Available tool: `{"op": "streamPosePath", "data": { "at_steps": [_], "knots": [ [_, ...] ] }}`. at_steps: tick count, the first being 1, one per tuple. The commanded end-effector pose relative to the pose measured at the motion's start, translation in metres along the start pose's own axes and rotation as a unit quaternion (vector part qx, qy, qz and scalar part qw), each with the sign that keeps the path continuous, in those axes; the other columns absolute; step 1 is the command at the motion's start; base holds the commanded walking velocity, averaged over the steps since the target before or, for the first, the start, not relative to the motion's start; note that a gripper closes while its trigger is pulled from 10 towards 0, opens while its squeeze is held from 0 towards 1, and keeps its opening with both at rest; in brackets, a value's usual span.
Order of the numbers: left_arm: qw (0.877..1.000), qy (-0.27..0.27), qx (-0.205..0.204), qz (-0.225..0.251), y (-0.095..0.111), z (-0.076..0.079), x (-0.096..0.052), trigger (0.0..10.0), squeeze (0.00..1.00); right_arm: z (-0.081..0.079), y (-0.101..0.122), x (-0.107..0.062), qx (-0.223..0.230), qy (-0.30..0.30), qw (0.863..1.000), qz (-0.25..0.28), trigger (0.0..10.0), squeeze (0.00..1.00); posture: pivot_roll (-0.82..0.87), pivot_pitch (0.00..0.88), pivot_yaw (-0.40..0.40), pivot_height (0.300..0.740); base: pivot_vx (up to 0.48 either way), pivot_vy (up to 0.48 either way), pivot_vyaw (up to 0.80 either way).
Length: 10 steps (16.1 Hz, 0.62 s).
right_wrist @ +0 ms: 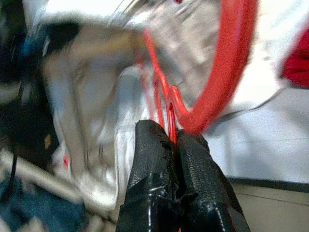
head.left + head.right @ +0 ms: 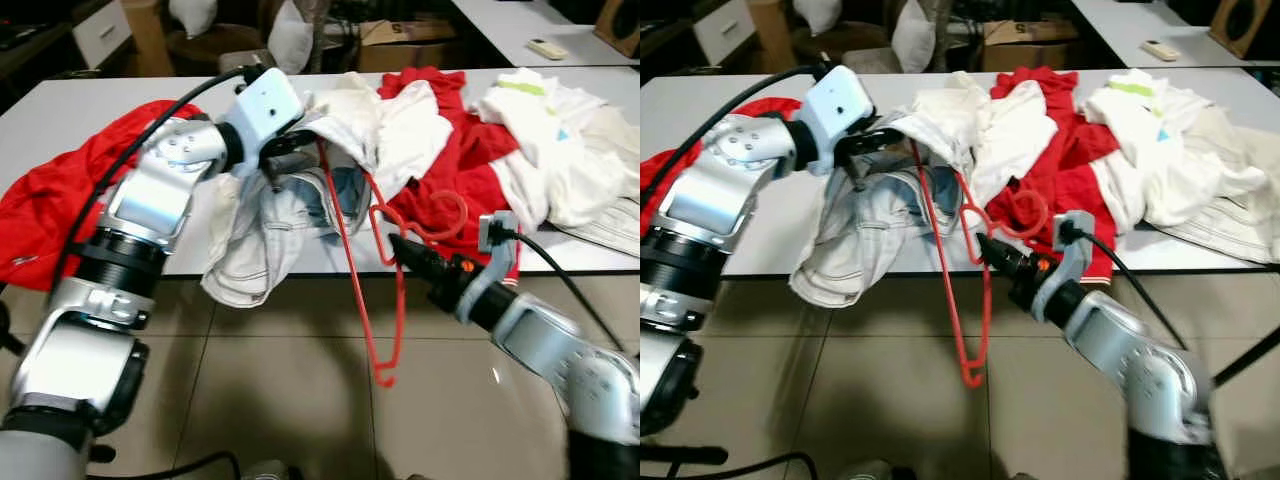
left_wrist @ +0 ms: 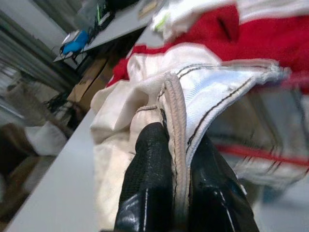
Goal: Hang hanger
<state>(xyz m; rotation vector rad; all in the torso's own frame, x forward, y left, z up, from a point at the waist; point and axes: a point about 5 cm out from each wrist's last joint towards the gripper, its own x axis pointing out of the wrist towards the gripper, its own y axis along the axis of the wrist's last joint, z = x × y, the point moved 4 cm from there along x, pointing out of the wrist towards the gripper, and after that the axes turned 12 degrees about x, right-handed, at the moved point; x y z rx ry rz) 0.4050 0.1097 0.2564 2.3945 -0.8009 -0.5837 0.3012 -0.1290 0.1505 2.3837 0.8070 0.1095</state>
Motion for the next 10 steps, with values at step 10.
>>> {"op": "streamPosePath", "data": {
  "at_steps": [10],
  "knots": [
    [0.986, -0.1, -0.119, 0.065, -0.004, -0.026, -0.049, 0.0, 0.0, -0.048, 0.133, 0.045, 0.013, 0.046, 0.983, 0.177, 10.0, 0.0, -0.12, 0.0, 0.071, 0.74, 0.0, 0.0, 0.0]
  ]
}}
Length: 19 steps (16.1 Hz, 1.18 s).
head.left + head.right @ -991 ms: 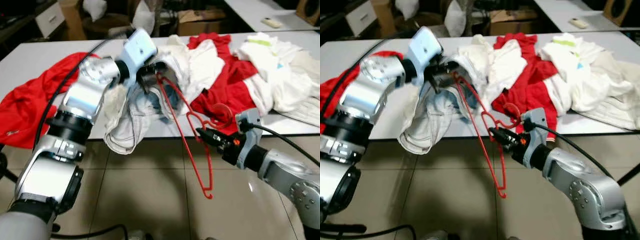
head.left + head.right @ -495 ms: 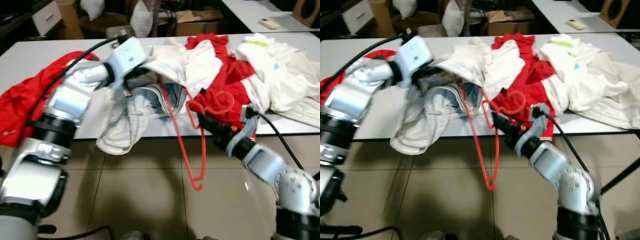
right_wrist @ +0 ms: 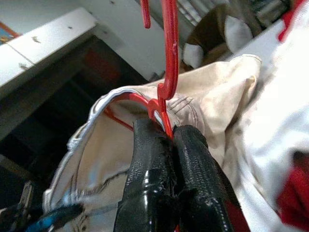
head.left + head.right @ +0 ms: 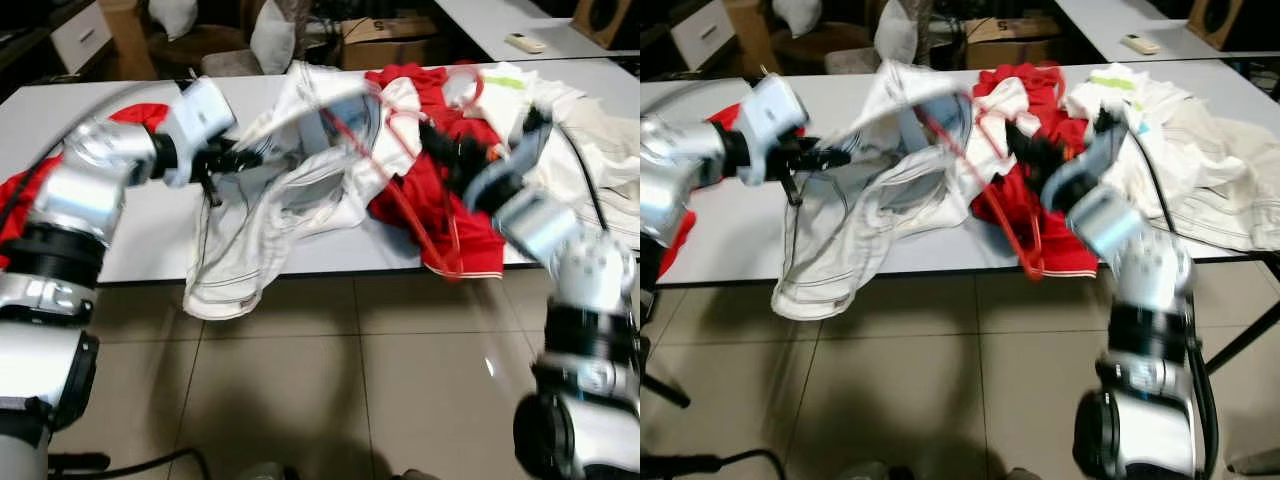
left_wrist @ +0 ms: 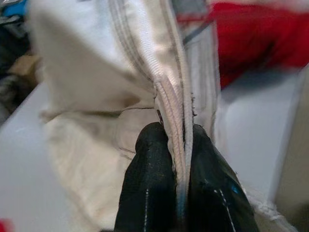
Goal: Hang hanger
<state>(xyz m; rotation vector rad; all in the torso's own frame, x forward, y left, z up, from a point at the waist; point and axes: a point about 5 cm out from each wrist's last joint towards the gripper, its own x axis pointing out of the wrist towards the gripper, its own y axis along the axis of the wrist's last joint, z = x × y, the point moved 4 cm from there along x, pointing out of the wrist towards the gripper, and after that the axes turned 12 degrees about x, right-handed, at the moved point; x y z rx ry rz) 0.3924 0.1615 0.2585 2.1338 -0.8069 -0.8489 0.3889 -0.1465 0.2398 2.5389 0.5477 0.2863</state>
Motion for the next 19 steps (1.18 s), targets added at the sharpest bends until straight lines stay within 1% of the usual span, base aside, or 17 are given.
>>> {"op": "streamPosePath", "data": {
  "at_steps": [1, 2, 3, 4, 5, 6, 7, 8, 9, 10, 11, 12, 14, 15, 17, 18, 19],
  "knots": [
    [0.998, -0.016, -0.01, 0.064, 0.035, -0.006, -0.007, 0.0, 0.0, -0.013, 0.027, 0.003, -0.019, 0.014, 0.998, 0.055, 10.0, 0.0, -0.12, 0.0, 0.071, 0.74, 0.0, 0.0, 0.0],
    [0.994, 0.001, -0.039, 0.107, 0.052, -0.009, -0.002, 0.0, 0.0, -0.014, 0.025, 0.007, -0.018, 0.013, 0.999, 0.047, 10.0, 0.0, -0.11, 0.0, 0.066, 0.74, 0.0, 0.0, 0.0],
    [0.987, 0.019, -0.069, 0.141, 0.066, -0.011, 0.006, 0.0, 0.0, -0.007, 0.018, 0.008, -0.016, 0.001, 0.999, 0.034, 10.0, 0.0, -0.11, 0.0, 0.064, 0.74, 0.0, 0.0, 0.0],
    [0.981, 0.042, -0.097, 0.163, 0.076, -0.013, 0.015, 0.0, 0.0, 0.004, 0.011, 0.007, -0.01, -0.021, 0.999, 0.026, 10.0, 0.0, -0.1, 0.0, 0.065, 0.74, 0.0, 0.0, 0.0],
    [0.977, 0.073, -0.109, 0.168, 0.081, -0.016, 0.022, 0.0, 0.0, 0.014, 0.007, 0.005, 0.0, -0.04, 0.999, 0.027, 10.0, 0.0, -0.1, 0.0, 0.065, 0.74, 0.0, 0.0, 0.0],
    [0.977, 0.115, -0.103, 0.15, 0.077, -0.022, 0.028, 0.0, 0.0, 0.024, 0.004, 0.001, 0.023, -0.058, 0.997, 0.037, 10.0, 0.0, -0.1, 0.0, 0.073, 0.74, 0.0, 0.0, 0.0],
    [0.978, 0.152, -0.087, 0.114, 0.066, -0.024, 0.036, 0.0, 0.0, 0.034, -0.001, -0.004, 0.045, -0.077, 0.995, 0.045, 10.0, 0.0, -0.11, 0.0, 0.082, 0.74, 0.0, 0.0, 0.0],
    [0.978, 0.166, -0.083, 0.091, 0.059, -0.022, 0.04, 0.0, 0.0, 0.039, -0.008, -0.007, 0.053, -0.085, 0.994, 0.042, 10.0, 0.0, -0.11, 0.0, 0.085, 0.74, 0.0, 0.0, 0.0],
    [0.982, 0.158, -0.075, 0.077, 0.059, -0.015, 0.047, 0.0, 0.0, 0.044, -0.017, -0.01, 0.068, -0.092, 0.993, 0.041, 10.0, 0.0, -0.11, 0.0, 0.094, 0.74, 0.0, 0.0, 0.0],
    [0.981, 0.147, -0.093, 0.084, 0.064, -0.008, 0.053, 0.0, 0.0, 0.047, -0.027, -0.012, 0.095, -0.097, 0.99, 0.045, 10.0, 0.0, -0.12, 0.0, 0.103, 0.74, 0.0, 0.0, 0.0],
    [0.98, 0.142, -0.103, 0.091, 0.068, -0.005, 0.057, 0.0, 0.0, 0.048, -0.033, -0.012, 0.108, -0.098, 0.988, 0.047, 10.0, 0.0, -0.12, 0.0, 0.107, 0.74, 0.0, 0.0, 0.0],
    [0.981, 0.115, -0.121, 0.103, 0.076, 0.005, 0.069, 0.0, 0.0, 0.048, -0.047, -0.008, 0.136, -0.101, 0.984, 0.049, 10.0, 0.0, -0.12, 0.0, 0.115, 0.74, 0.0, 0.0, 0.0],
    [0.975, 0.072, -0.167, 0.129, 0.092, 0.016, 0.081, 0.0, 0.0, 0.046, -0.055, 0.002, 0.168, -0.11, 0.976, 0.086, 10.0, 0.0, -0.11, 0.0, 0.129, 0.74, 0.0, 0.0, 0.0],
    [0.973, 0.057, -0.178, 0.138, 0.098, 0.019, 0.083, 0.0, 0.0, 0.046, -0.059, 0.005, 0.157, -0.12, 0.976, 0.091, 10.0, 0.0, -0.11, 0.0, 0.131, 0.74, 0.0, 0.0, 0.0],
    [0.961, 0.086, -0.203, 0.164, 0.109, 0.0, 0.074, 0.0, 0.0, 0.037, -0.072, 0.009, 0.096, -0.12, 0.986, 0.061, 10.0, 0.0, -0.1, 0.0, 0.134, 0.74, 0.0, 0.0, 0.0],
    [0.96, 0.107, -0.204, 0.161, 0.108, -0.01, 0.069, 0.0, 0.0, 0.035, -0.079, 0.011, 0.078, -0.121, 0.989, 0.041, 10.0, 0.0, -0.1, 0.0, 0.134, 0.74, 0.0, 0.0, 0.0],
    [0.963, 0.114, -0.189, 0.152, 0.108, -0.014, 0.066, 0.0, 0.0, 0.037, -0.085, 0.014, 0.064, -0.129, 0.989, 0.019, 10.0, 0.0, -0.1, 0.0, 0.134, 0.74, 0.0, 0.0, 0.0]
  ]
}}
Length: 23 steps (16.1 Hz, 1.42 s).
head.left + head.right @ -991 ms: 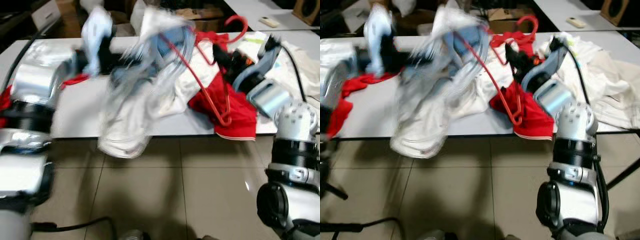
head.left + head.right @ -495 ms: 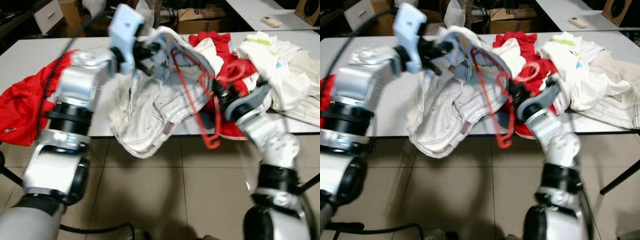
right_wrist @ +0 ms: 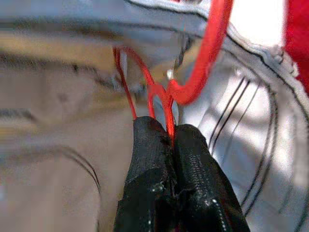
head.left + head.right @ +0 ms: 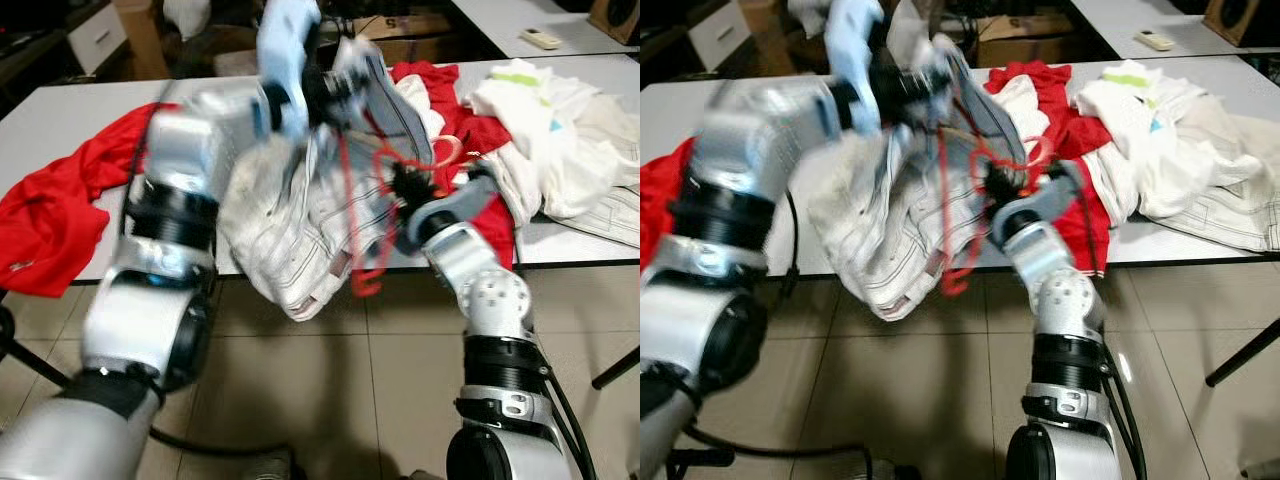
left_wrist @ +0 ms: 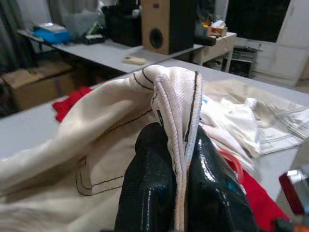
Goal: Hang hanger
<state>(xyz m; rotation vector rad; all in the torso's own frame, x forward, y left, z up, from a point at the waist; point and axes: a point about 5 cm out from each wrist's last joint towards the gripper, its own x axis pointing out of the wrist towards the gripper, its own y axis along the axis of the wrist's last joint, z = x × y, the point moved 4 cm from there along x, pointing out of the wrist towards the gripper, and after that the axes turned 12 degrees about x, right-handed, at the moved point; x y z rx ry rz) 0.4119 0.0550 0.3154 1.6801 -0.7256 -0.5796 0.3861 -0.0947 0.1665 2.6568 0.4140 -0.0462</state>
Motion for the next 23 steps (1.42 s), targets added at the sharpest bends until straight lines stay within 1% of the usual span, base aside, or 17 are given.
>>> {"op": "streamPosePath", "data": {
  "at_steps": [1, 2, 3, 4, 5, 6, 7, 9, 10, 11, 12, 14, 15, 17, 19, 22, 23],
  "knots": [
    [1.0, -0.012, 0.018, 0.014, 0.014, 0.003, -0.002, 0.0, 0.0, -0.006, -0.02, 0.01, -0.056, 0.004, 0.997, -0.056, 10.0, 0.0, -0.09, 0.0, 0.125, 0.74, 0.0, 0.0, 0.0],
    [0.999, -0.028, 0.019, 0.008, 0.013, 0.012, -0.001, 0.0, 0.0, -0.016, -0.032, 0.02, -0.085, 0.023, 0.992, -0.09, 10.0, 0.0, -0.08, 0.0, 0.115, 0.74, 0.0, 0.0, 0.0],
    [0.999, -0.032, 0.014, 0.003, 0.01, 0.017, 0.002, 0.0, 0.0, -0.032, -0.041, 0.027, -0.086, 0.057, 0.989, -0.107, 10.0, 0.0, -0.08, 0.0, 0.109, 0.74, 0.0, 0.0, 0.0],
    [1.0, -0.027, 0.008, 0.0, 0.008, 0.019, 0.004, 0.0, 0.0, -0.054, -0.052, 0.03, -0.075, 0.11, 0.982, -0.136, 10.0, 0.0, -0.07, 0.0, 0.1, 0.74, 0.0, 0.0, 0.0],
    [1.0, -0.011, 0.001, 0.007, 0.009, 0.018, 0.006, 0.0, 0.0, -0.076, -0.067, 0.028, -0.079, 0.169, 0.966, -0.177, 10.0, 0.0, -0.07, 0.0, 0.096, 0.74, 0.0, 0.0, 0.0],
    [1.0, 0.003, -0.006, 0.015, 0.013, 0.014, 0.006, 0.0, 0.0, -0.083, -0.079, 0.024, -0.091, 0.196, 0.954, -0.208, 10.0, 0.0, -0.05, 0.0, 0.083, 0.74, 0.0, 0.0, 0.0],
    [0.999, 0.033, -0.019, 0.029, 0.02, 0.004, 0.004, 0.0, 0.0, -0.083, -0.094, 0.015, -0.116, 0.226, 0.935, -0.248, 10.0, 0.0, -0.04, 0.0, 0.072, 0.74, 0.0, 0.0, 0.0],
    [0.997, 0.06, -0.032, 0.04, 0.024, -0.006, 0.001, 0.0, 0.0, -0.08, -0.101, 0.01, -0.127, 0.248, 0.922, -0.269, 10.0, 0.0, -0.03, 0.0, 0.07, 0.74, 0.0, 0.0, 0.0],
    [0.993, 0.096, -0.043, 0.051, 0.028, -0.017, -0.002, 0.0, 0.0, -0.079, -0.103, 0.004, -0.134, 0.275, 0.91, -0.28, 10.0, 0.0, -0.03, 0.0, 0.076, 0.74, 0.0, 0.0, 0.0],
    [0.985, 0.156, -0.038, 0.063, 0.032, -0.036, -0.009, 0.0, 0.0, -0.074, -0.104, -0.002, -0.135, 0.296, 0.901, -0.286, 10.0, 0.0, -0.03, 0.0, 0.084, 0.74, 0.0, 0.0, 0.0],
    [0.971, 0.223, -0.029, 0.079, 0.038, -0.056, -0.018, 0.0, 0.0, -0.062, -0.101, -0.004, -0.151, 0.289, 0.903, -0.279, 10.0, 0.0, -0.04, 0.0, 0.089, 0.74, 0.0, 0.0, 0.0],
    [0.953, 0.288, -0.012, 0.092, 0.043, -0.076, -0.031, 0.0, 0.0, -0.041, -0.093, -0.003, -0.177, 0.254, 0.915, -0.257, 10.0, 0.0, -0.04, 0.0, 0.098, 0.74, 0.0, 0.0, 0.0],
    [0.95, 0.298, -0.01, 0.092, 0.043, -0.079, -0.033, 0.0, 0.0, -0.035, -0.087, -0.003, -0.181, 0.243, 0.921, -0.245, 10.0, 0.0, -0.04, 0.0, 0.098, 0.74, 0.0, 0.0, 0.0],
    [0.96, 0.269, -0.01, 0.077, 0.035, -0.07, -0.026, 0.0, 0.0, -0.017, -0.059, -0.004, -0.194, 0.186, 0.944, -0.19, 10.0, 0.0, -0.05, 0.0, 0.108, 0.74, 0.0, 0.0, 0.0],
    [0.974, 0.22, -0.004, 0.053, 0.019, -0.051, -0.011, 0.0, 0.0, 0.004, -0.03, -0.015, -0.175, 0.115, 0.968, -0.137, 10.0, 0.0, -0.06, 0.0, 0.119, 0.74, 0.0, 0.0, 0.0],
    [0.985, 0.167, -0.014, 0.048, 0.016, -0.035, -0.001, 0.3, 0.0, 0.029, -0.03, -0.024, -0.153, 0.046, 0.982, -0.103, 10.0, 0.0, -0.08, 0.0, 0.134, 0.74, 0.0, 0.0, 0.0],
    [0.992, 0.12, -0.008, 0.033, 0.012, -0.021, 0.006, 0.6, 0.0, 0.052, -0.027, -0.026, -0.118, -0.025, 0.991, -0.051, 10.0, 0.0, -0.09, 0.0, 0.14, 0.74, 0.0, 0.0, 0.0]
  ]
}}
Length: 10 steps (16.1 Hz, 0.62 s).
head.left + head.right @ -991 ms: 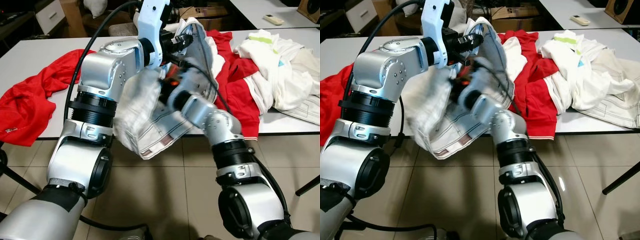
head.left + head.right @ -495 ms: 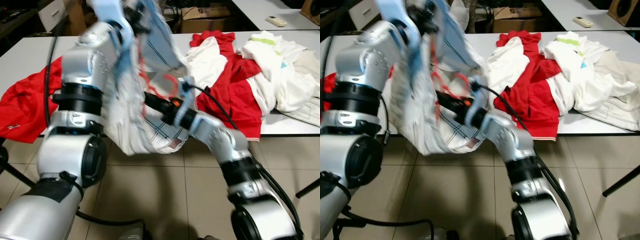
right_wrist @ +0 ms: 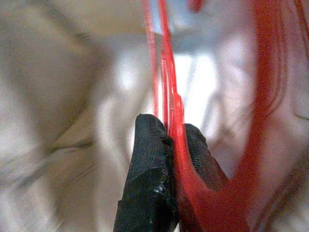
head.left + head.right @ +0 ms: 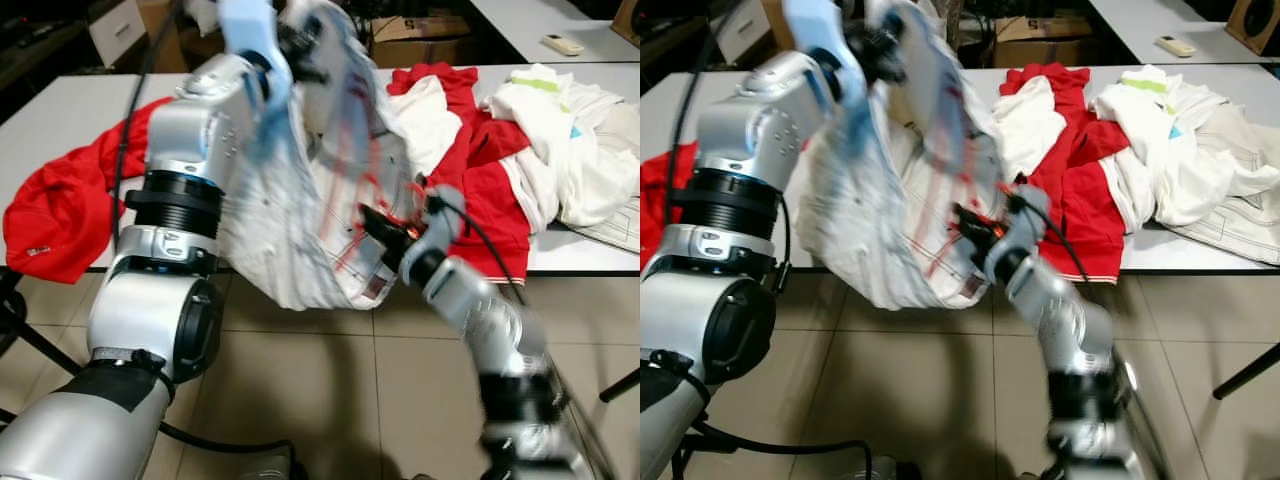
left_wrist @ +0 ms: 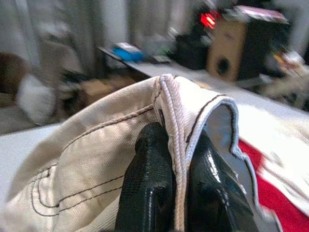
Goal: Hang hanger
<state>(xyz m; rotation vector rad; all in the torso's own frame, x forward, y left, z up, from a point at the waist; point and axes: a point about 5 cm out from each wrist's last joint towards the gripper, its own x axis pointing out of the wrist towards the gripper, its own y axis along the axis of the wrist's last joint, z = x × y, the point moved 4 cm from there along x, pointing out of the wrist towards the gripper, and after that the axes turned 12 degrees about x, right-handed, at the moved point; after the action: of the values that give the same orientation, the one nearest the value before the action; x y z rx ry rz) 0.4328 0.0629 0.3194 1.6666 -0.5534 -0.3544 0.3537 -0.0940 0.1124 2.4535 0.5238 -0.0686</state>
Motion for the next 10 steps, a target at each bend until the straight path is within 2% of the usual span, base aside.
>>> {"op": "streamPosePath", "data": {
  "at_steps": [1, 3, 4, 5, 6, 7, 8, 10],
  "knots": [
    [1.0, -0.016, 0.008, 0.008, 0.007, 0.004, -0.001, 0.2, 0.0, 0.013, 0.002, -0.002, 0.033, -0.042, 0.998, 0.024, 10.0, 0.0, -0.09, 0.0, 0.141, 0.74, 0.0, 0.0, 0.0],
    [1.0, -0.03, 0.008, -0.005, 0.001, 0.008, -0.001, 0.6, 0.0, 0.009, -0.001, -0.001, 0.074, -0.035, 0.996, 0.028, 10.0, 0.0, -0.09, 0.0, 0.147, 0.74, 0.0, 0.0, 0.0],
    [0.996, -0.081, 0.023, -0.033, -0.012, 0.025, -0.005, 1.2, 0.0, -0.007, -0.003, 0.003, 0.116, -0.001, 0.993, 0.033, 10.0, 0.0, -0.09, 0.0, 0.145, 0.74, 0.0, 0.0, 0.0],
    [0.996, -0.081, 0.023, -0.033, -0.012, 0.025, -0.005, 1.2, 0.0, -0.007, -0.003, 0.003, 0.116, -0.001, 0.993, 0.033, 10.0, 0.0, -0.09, 0.0, 0.145, 0.74, 0.0, 0.0, 0.0],
    [0.993, -0.102, 0.029, -0.044, -0.018, 0.031, -0.007, 1.2, 0.0, -0.013, -0.002, 0.005, 0.128, 0.01, 0.991, 0.035, 10.0, 0.0, -0.09, 0.0, 0.145, 0.74, 0.0, 0.0, 0.0],
    [0.984, -0.135, 0.092, -0.071, -0.036, 0.034, -0.016, 0.9, 0.0, -0.025, 0.009, 0.007, 0.143, 0.038, 0.988, 0.053, 10.0, 0.0, -0.07, 0.0, 0.134, 0.74, 0.0, 0.0, 0.0],
    [0.979, -0.135, 0.128, -0.08, -0.043, 0.029, -0.02, 0.9, 0.0, -0.029, 0.015, 0.006, 0.14, 0.048, 0.987, 0.061, 10.0, 0.0, -0.07, 0.0, 0.134, 0.74, 0.0, 0.0, 0.0],
    [0.971, -0.117, 0.181, -0.1, -0.052, 0.008, -0.029, 0.4, 0.0, -0.034, 0.028, 0.004, 0.13, 0.057, 0.986, 0.088, 10.0, 0.0, -0.07, 0.0, 0.13, 0.74, 0.0, 0.0, 0.0]
  ]
}}
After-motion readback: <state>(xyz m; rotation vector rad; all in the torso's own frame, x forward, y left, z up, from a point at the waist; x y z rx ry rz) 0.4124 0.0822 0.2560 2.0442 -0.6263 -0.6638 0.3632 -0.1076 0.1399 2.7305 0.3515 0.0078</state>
